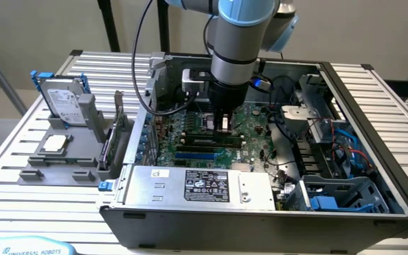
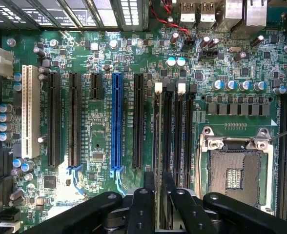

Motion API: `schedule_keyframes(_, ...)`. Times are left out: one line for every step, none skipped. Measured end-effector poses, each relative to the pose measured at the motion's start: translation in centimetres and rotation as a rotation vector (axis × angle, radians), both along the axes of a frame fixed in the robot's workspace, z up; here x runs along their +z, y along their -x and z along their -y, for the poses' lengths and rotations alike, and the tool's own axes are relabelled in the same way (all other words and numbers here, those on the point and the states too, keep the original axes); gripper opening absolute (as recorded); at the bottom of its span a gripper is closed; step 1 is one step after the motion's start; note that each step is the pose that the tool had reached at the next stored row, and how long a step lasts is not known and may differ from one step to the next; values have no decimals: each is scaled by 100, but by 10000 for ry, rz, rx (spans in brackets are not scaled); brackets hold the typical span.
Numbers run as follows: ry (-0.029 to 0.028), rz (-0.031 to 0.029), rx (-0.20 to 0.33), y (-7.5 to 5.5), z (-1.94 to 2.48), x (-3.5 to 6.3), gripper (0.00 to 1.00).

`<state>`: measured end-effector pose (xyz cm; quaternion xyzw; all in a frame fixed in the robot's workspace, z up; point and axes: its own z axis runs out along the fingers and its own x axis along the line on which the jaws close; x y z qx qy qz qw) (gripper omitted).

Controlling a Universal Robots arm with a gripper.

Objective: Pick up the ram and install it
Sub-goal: 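Insert the ram into the slot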

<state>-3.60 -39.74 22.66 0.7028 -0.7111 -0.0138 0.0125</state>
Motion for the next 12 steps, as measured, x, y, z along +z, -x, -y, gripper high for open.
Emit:
schedule_keyframes(-2, 0, 0, 0, 0, 15, 21)
schedule_keyframes(-6, 0, 0, 0, 0, 33, 21)
schedule_keyframes(-10, 0, 0, 0, 0, 55, 21)
schedule_keyframes(-15, 0, 0, 0, 0, 80, 21)
schedule_keyframes(-21, 0, 2, 1, 0, 105, 21)
schedule_keyframes(-33, 0, 3, 2, 0, 126, 21)
schedule_keyframes(-53, 0, 1, 6, 0, 145, 21)
schedule_keyframes(-70, 0, -1, 11, 0, 161, 21)
schedule_keyframes(-85, 0, 0, 15, 0, 171, 21)
schedule_keyframes(-102, 0, 1, 16, 1, 175, 21)
schedule_keyframes(-115, 2, 2, 18, 1, 175, 19)
schedule_keyframes(-116, 1, 0, 19, 1, 175, 13)
